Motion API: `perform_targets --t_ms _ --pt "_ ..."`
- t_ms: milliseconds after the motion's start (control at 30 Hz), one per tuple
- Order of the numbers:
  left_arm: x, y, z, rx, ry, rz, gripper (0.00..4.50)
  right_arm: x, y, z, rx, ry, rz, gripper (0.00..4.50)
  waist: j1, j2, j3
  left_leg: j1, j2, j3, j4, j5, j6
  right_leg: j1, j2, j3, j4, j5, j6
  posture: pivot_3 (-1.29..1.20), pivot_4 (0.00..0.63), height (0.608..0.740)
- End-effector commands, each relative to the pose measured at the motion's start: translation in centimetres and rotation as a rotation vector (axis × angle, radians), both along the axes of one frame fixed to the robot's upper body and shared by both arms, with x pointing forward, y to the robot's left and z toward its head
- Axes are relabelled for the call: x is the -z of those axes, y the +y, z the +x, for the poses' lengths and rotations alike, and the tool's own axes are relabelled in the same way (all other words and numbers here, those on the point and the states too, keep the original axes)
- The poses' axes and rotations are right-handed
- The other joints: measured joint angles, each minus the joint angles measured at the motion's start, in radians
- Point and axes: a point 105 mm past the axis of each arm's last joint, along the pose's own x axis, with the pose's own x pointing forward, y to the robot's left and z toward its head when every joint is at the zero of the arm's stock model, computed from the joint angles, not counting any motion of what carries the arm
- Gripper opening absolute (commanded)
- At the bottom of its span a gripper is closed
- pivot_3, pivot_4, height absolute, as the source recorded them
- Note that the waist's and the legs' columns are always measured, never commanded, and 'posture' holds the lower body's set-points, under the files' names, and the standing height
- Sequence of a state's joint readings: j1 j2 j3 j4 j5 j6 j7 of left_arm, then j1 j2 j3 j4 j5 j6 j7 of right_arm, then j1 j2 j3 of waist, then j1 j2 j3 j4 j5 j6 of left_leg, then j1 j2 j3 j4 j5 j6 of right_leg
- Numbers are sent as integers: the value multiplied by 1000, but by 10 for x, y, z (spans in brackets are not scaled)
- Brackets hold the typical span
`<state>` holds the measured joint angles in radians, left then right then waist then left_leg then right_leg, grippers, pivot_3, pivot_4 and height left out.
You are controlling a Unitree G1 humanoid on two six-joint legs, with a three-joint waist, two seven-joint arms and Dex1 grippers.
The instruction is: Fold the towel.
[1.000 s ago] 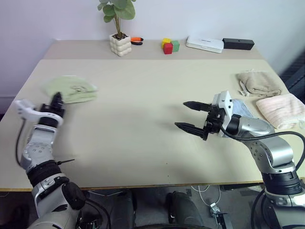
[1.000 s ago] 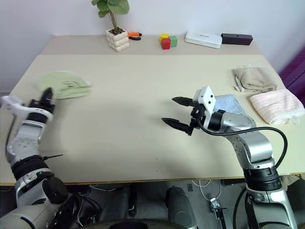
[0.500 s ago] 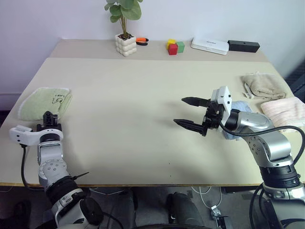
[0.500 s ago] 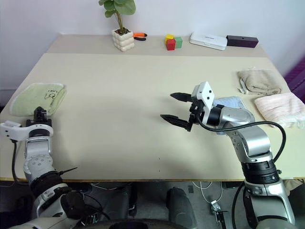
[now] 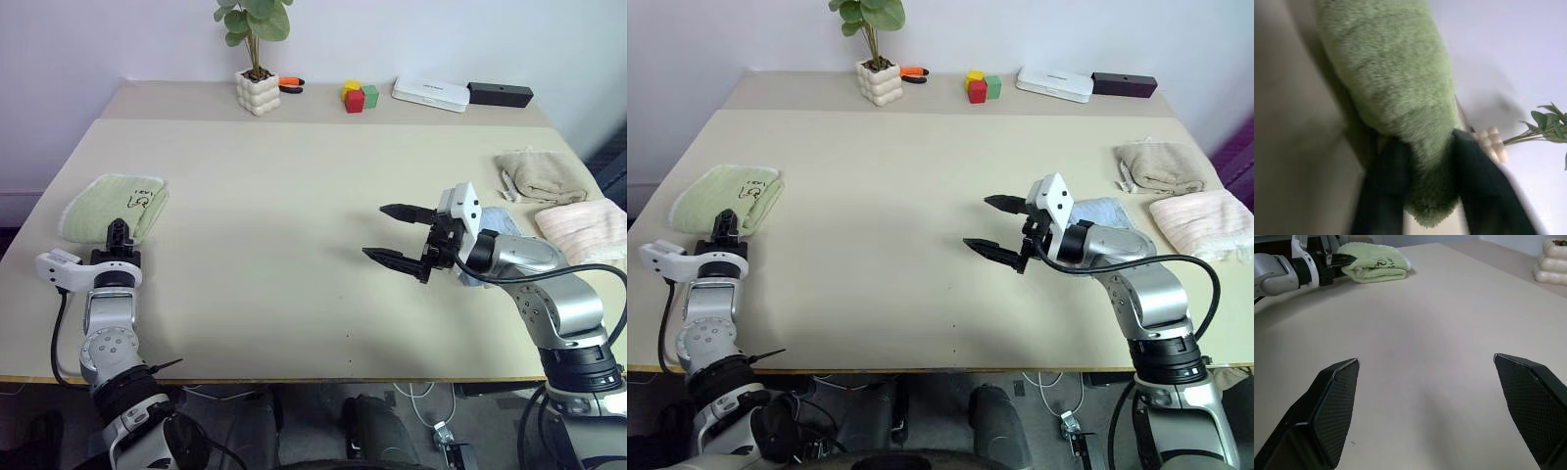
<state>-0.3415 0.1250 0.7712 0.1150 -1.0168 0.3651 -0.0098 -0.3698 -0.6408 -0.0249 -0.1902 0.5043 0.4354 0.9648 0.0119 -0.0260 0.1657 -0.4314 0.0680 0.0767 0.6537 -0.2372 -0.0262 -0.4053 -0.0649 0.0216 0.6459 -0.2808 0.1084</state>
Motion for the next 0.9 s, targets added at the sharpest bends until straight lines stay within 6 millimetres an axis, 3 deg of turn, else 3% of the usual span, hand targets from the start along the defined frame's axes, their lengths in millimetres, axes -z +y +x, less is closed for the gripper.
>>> perform_targets --t_ms 33,100,233,333,500,600,667,767,900 --pt "-12 -11 -1 42 -54 -2 3502 -13 -2 2 7 -59 9 4500 -1 0 0 0 0 0 0 0 0 0 0 0 0 0 0 0 150 735" --pt "-11 -21 -3 83 -66 -60 4475 -13 -1 3 4 -60 11 4500 -2 0 0 0 0 0 0 0 0 0 0 0 0 0 0 0 150 735" --pt "5 -69 -14 293 -12 -181 4475 -13 0 4 3 -61 13 4500 -1 0 0 0 0 0 0 0 0 0 -1 1 0 0 0 0 150 735" --pt "-7 -95 -19 435 -54 -194 4475 -13 0 6 2 -61 15 4500 3 1 0 1 0 0 0 0 0 1 -1 1 0 0 -1 0 150 735" --pt "-31 -105 -11 566 -104 106 4475 -13 -5 11 23 -66 18 4500 -2 0 0 3 0 0 0 0 0 3 0 1 0 -2 -4 0 150 735" --pt "-41 -112 -7 666 -130 478 4475 -17 -14 14 41 -61 46 4500 -8 1 0 4 0 1 -3 0 -1 1 0 2 -1 -2 -4 0 150 735" --pt "-64 -111 -2 750 -237 773 4475 -19 -23 13 55 -70 65 4500 -8 1 0 4 0 1 -6 1 -1 0 0 2 -1 -2 -5 0 150 735" --pt "-88 -114 5 800 -339 952 4475 -15 -31 13 72 -86 52 4500 -1 1 0 3 0 1 -6 1 -3 -2 1 1 -1 -3 -6 0 150 735" --pt "-89 -118 15 851 -347 1134 4475 -11 -34 20 88 -91 48 4500 -3 2 0 3 0 3 -6 1 -2 0 -1 2 -3 -3 -6 0 150 735"
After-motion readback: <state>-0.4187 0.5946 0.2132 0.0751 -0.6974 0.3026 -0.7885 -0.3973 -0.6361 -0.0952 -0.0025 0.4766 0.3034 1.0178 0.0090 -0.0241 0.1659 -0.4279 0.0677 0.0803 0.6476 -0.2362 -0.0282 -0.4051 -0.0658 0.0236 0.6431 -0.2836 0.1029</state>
